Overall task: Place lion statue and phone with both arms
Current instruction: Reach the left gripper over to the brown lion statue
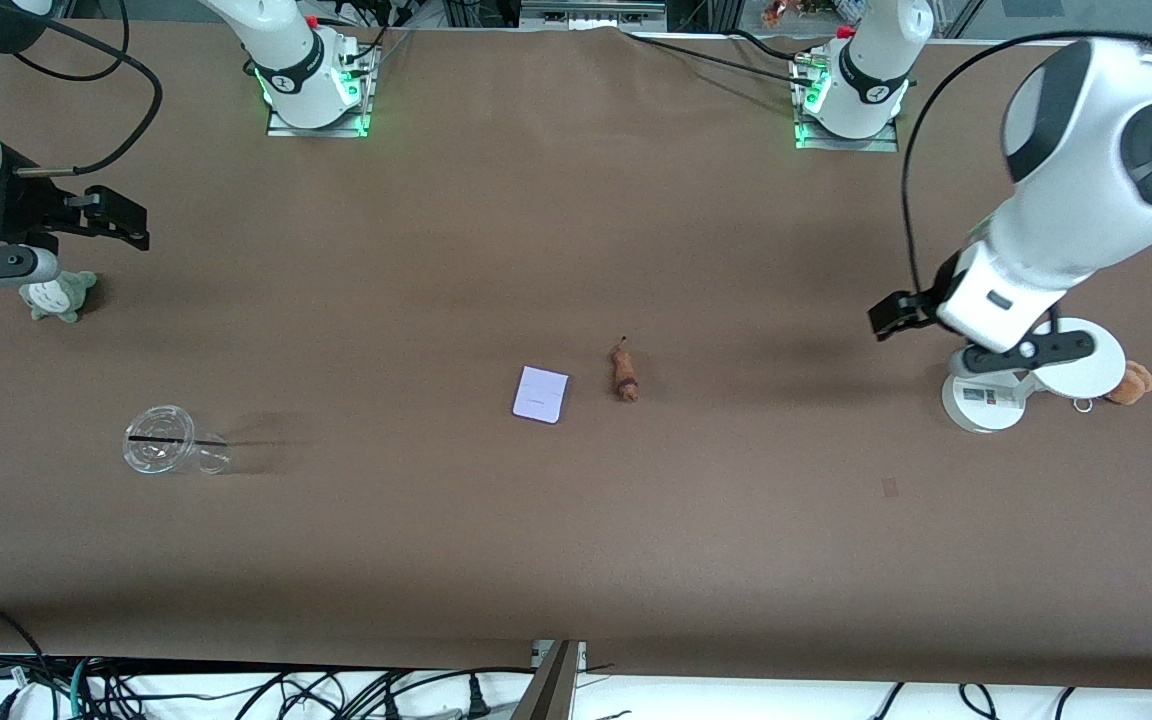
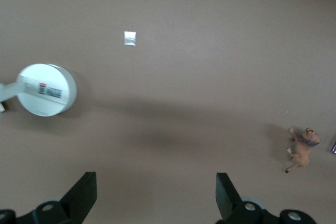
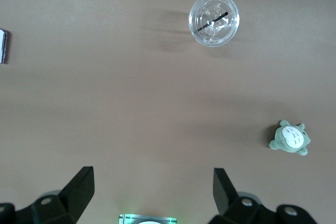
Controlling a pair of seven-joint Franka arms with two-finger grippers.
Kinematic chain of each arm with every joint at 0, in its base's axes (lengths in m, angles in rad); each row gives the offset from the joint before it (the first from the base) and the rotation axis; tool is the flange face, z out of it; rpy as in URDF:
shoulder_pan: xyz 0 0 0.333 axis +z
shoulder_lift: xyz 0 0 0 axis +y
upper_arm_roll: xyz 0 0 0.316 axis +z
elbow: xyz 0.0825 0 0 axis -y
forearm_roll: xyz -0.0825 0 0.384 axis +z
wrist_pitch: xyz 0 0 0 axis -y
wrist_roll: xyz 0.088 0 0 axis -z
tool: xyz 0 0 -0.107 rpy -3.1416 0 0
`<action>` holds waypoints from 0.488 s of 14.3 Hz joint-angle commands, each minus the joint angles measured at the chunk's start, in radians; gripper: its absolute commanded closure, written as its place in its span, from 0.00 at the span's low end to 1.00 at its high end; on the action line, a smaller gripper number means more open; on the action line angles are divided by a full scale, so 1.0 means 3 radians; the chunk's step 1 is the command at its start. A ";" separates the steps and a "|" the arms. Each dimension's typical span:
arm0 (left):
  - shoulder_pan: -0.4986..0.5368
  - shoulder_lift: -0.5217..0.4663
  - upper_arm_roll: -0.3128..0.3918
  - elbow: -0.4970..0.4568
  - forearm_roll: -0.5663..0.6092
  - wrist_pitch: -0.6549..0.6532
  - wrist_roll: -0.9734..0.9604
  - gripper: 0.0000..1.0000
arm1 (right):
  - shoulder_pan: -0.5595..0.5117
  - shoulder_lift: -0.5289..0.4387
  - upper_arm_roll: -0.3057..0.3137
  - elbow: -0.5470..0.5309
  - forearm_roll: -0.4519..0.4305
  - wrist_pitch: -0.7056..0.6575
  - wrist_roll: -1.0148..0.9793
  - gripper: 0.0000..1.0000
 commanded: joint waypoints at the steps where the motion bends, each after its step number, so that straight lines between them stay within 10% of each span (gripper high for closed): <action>1: -0.0022 0.0210 -0.0145 0.0034 0.0069 0.0217 -0.0382 0.00 | -0.0004 0.0025 0.0002 0.0072 0.0000 -0.0022 0.0015 0.00; 7: -0.0349 0.0568 -0.0166 0.0075 0.0053 0.0667 -0.1016 0.00 | -0.0009 0.0025 0.0002 0.0072 0.0000 -0.0022 0.0015 0.00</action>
